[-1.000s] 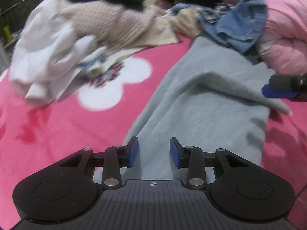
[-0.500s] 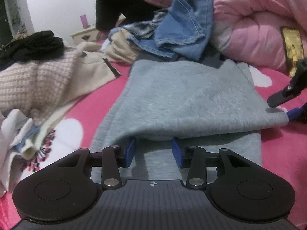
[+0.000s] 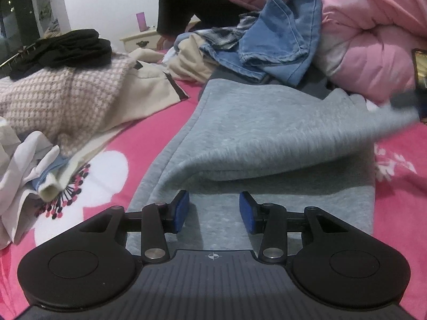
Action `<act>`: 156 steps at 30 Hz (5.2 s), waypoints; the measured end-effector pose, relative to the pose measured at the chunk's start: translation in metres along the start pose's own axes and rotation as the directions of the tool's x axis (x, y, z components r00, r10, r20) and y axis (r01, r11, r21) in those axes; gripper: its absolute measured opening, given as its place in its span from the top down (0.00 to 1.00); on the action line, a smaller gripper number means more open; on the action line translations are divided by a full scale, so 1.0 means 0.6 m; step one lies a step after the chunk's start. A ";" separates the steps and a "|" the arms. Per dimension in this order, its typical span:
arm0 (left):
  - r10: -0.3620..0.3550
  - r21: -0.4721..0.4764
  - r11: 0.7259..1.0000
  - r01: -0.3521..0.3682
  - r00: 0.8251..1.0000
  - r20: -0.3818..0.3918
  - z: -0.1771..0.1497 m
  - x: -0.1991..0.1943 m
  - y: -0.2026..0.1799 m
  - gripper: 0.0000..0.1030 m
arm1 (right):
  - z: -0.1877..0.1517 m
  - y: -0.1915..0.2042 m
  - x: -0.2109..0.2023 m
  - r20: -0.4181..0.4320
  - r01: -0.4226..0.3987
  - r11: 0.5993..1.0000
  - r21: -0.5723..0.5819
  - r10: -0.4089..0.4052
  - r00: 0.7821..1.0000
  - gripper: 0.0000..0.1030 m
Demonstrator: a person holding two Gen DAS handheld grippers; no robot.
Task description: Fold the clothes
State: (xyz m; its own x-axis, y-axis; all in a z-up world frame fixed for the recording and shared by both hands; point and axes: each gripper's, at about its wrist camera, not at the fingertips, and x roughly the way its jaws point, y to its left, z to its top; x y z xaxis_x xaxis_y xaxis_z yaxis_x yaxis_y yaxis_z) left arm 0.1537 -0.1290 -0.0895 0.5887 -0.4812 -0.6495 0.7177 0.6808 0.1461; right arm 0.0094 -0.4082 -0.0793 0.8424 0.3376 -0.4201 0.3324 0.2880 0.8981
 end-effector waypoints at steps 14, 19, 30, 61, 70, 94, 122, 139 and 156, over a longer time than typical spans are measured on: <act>-0.075 -0.137 0.988 0.077 0.997 0.023 0.026 0.030 0.065 0.44 | 0.155 0.118 0.120 0.026 -0.016 0.989 -0.149 0.020 0.999 0.91; -0.069 -0.199 0.977 0.073 0.997 0.027 0.033 0.055 0.092 0.43 | 0.184 0.128 0.188 0.027 0.011 0.982 -0.187 -0.006 1.000 0.91; -0.133 -0.303 0.941 0.153 0.987 0.087 0.020 0.096 0.112 0.76 | 0.194 0.101 0.272 0.114 0.154 0.952 -0.265 -0.128 0.985 0.91; -0.045 -0.547 0.829 0.111 0.990 0.133 0.036 0.013 0.246 0.62 | 0.135 0.189 0.193 0.155 0.161 0.756 -0.634 -0.081 0.985 0.58; -0.070 -0.580 0.813 0.051 0.998 -0.009 -0.039 -0.190 0.366 0.56 | 0.077 0.234 0.098 -0.160 -0.161 0.746 -0.646 0.074 0.984 0.58; -0.222 -0.322 0.936 0.145 0.950 -0.219 -0.183 -0.149 0.273 0.53 | -0.262 0.303 0.495 -0.430 -0.618 -0.125 -0.776 -0.612 0.663 0.59; -0.066 -0.368 0.930 0.019 0.991 -0.117 -0.171 -0.163 0.268 0.67 | -0.058 0.321 0.434 -0.326 -0.214 0.288 -0.933 -0.429 0.842 0.85; -0.100 -0.147 0.986 0.081 0.987 -0.125 -0.128 -0.072 0.169 0.74 | -0.243 0.212 0.366 -0.153 -0.511 -0.543 -0.666 -0.571 0.807 0.82; -0.118 -0.175 0.980 0.095 0.985 -0.127 -0.111 -0.048 0.171 0.69 | -0.210 0.217 0.356 -0.098 -0.396 -0.540 -0.742 -0.497 0.862 0.85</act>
State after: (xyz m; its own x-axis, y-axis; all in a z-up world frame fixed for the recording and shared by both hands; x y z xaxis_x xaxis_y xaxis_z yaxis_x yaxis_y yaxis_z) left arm 0.1855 -0.0087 -0.1052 0.4482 -0.4842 -0.7515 0.6940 0.7184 -0.0489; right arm 0.1795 -0.1857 -0.0686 0.5190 0.2360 -0.8215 -0.8284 0.3757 -0.4155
